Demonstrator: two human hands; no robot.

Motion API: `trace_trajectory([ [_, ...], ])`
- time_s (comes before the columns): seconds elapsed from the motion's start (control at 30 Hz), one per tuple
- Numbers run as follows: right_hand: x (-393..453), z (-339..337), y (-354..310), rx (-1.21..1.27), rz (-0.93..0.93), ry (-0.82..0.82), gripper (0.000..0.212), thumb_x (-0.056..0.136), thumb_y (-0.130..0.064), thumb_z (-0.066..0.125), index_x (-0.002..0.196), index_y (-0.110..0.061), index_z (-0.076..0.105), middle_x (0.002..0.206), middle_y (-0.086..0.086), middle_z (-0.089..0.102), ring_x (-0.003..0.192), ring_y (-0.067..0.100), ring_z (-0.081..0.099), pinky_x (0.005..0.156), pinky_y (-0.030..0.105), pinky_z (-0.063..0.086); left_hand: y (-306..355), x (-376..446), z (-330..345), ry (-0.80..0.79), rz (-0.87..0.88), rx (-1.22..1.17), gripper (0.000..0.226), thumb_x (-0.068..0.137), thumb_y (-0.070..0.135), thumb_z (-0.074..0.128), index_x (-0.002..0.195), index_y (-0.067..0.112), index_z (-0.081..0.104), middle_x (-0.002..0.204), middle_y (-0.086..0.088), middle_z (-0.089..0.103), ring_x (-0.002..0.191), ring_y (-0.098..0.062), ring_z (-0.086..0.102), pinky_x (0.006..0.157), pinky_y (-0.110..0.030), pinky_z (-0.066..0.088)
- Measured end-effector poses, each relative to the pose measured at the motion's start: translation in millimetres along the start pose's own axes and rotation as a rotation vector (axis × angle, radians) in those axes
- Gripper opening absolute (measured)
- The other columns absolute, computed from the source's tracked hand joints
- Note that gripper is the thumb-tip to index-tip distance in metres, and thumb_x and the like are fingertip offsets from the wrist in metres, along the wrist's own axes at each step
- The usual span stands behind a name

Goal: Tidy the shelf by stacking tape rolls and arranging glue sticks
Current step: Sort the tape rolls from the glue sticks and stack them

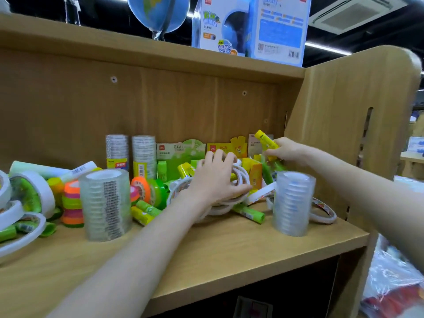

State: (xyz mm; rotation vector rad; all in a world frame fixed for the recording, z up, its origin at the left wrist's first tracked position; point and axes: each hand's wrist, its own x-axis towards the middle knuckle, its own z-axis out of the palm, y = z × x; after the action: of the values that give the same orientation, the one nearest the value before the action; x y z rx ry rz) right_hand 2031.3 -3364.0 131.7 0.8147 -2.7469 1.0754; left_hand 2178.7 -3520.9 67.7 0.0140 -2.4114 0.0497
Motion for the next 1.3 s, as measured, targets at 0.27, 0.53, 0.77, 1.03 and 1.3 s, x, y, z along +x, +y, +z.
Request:
trace_trajectory([
  [0.27, 7, 6, 9, -0.415, -0.078, 0.036, 0.038, 0.081, -0.028, 0.071, 0.107, -0.002, 0.063, 0.104, 0.014, 0.063, 0.074, 0.023, 0.06, 0.061, 0.027, 0.046, -4, 4, 20, 0.088, 0.015, 0.022, 0.082, 0.062, 0.073, 0.012, 0.112, 0.025, 0.056, 0.112, 0.003, 0.055, 0.109, -0.024, 0.037, 0.084, -0.035, 0.032],
  [0.53, -3, -7, 6, -0.173, -0.031, 0.029, 0.027, 0.088, -0.022, 0.063, 0.108, -0.005, 0.059, 0.095, 0.011, 0.062, 0.07, 0.019, 0.063, 0.053, 0.022, 0.054, -4, 2, 17, 0.107, 0.016, -0.016, 0.079, 0.066, 0.07, 0.017, 0.108, 0.02, 0.06, 0.106, 0.001, 0.058, 0.105, -0.027, 0.041, 0.082, -0.035, 0.035],
  [0.77, -75, -35, -22, 0.0, -0.198, -0.03, 0.028, 0.088, -0.035, 0.058, 0.106, -0.015, 0.065, 0.105, 0.006, 0.066, 0.095, 0.015, 0.062, 0.08, 0.027, 0.053, -5, -3, -2, -0.075, 0.026, -0.051, 0.055, 0.087, 0.06, 0.043, 0.131, 0.028, 0.044, 0.131, 0.003, 0.046, 0.121, -0.024, 0.033, 0.097, -0.036, 0.029],
  [1.03, -149, -27, -44, -0.469, -0.325, -0.153, 0.047, 0.081, -0.044, 0.064, 0.121, -0.021, 0.056, 0.116, -0.006, 0.056, 0.109, 0.012, 0.052, 0.091, 0.026, 0.042, 21, -26, -17, -0.158, 0.214, -0.062, 0.063, 0.083, 0.063, 0.046, 0.136, 0.029, 0.04, 0.145, 0.007, 0.035, 0.138, -0.018, 0.019, 0.112, -0.041, 0.009],
  [1.3, -129, 25, -51, -1.296, -0.482, -0.02, 0.022, 0.094, -0.021, 0.045, 0.113, -0.019, 0.058, 0.113, 0.002, 0.06, 0.115, 0.025, 0.046, 0.105, 0.051, 0.023, -13, -57, -31, -0.18, 0.083, -0.087, 0.077, 0.078, 0.049, 0.064, 0.141, 0.023, 0.028, 0.149, 0.007, 0.025, 0.137, -0.016, 0.019, 0.112, -0.037, 0.015],
])
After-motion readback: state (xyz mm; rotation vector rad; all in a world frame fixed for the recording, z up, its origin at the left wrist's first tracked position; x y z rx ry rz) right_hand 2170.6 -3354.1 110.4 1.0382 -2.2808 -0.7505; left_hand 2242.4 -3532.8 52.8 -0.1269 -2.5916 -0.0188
